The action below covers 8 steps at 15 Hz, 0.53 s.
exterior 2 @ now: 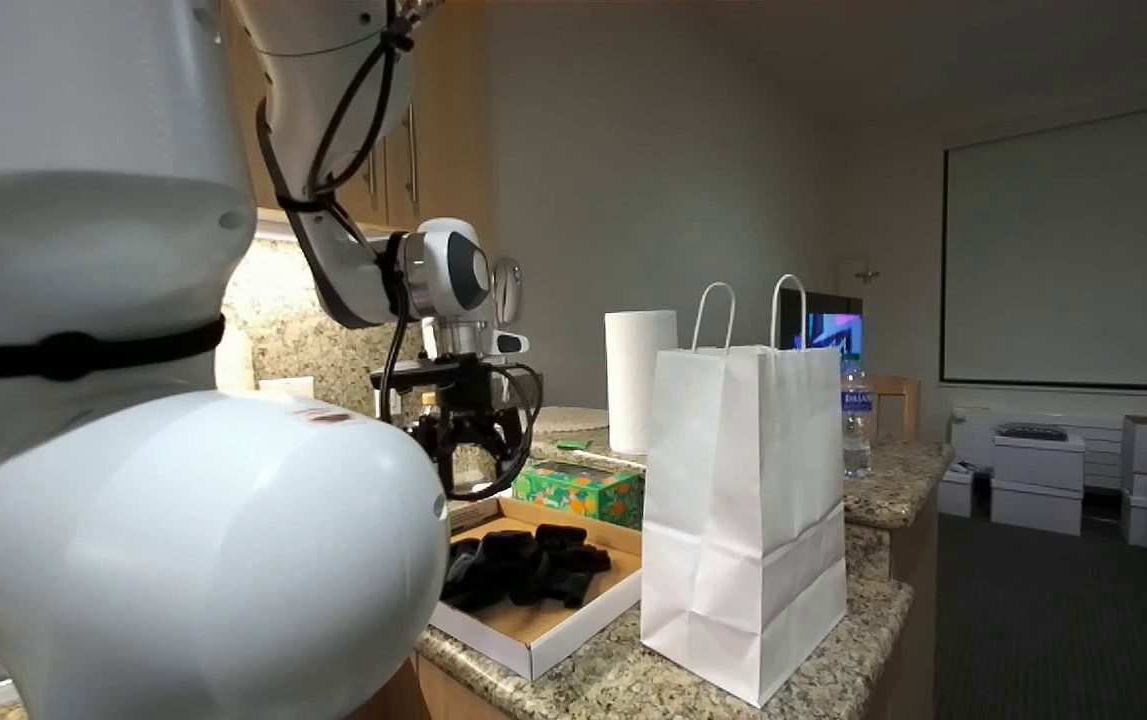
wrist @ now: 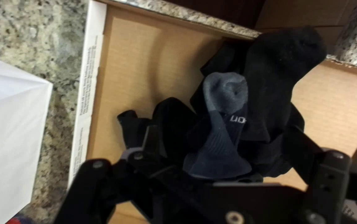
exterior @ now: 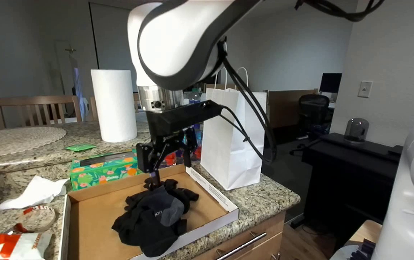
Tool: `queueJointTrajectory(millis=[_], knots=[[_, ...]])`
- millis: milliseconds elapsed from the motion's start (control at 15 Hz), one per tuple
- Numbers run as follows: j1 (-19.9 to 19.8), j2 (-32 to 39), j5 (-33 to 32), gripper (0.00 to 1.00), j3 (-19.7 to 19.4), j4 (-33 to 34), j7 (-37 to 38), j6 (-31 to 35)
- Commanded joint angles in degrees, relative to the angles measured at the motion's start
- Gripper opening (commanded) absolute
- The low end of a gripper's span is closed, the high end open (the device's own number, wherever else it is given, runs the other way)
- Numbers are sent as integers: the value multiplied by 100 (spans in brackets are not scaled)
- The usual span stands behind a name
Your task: Remove all the objects from the tray and put them in the carrier bag
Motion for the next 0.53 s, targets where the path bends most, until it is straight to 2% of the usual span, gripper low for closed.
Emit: queueJointTrajectory(millis=[0,267,467], knots=[[174,843,447,100,-125,189,44,558],[239,1397,614,100,-338,310,219,1314],[244,1687,586,100,-577,458,333,1589]])
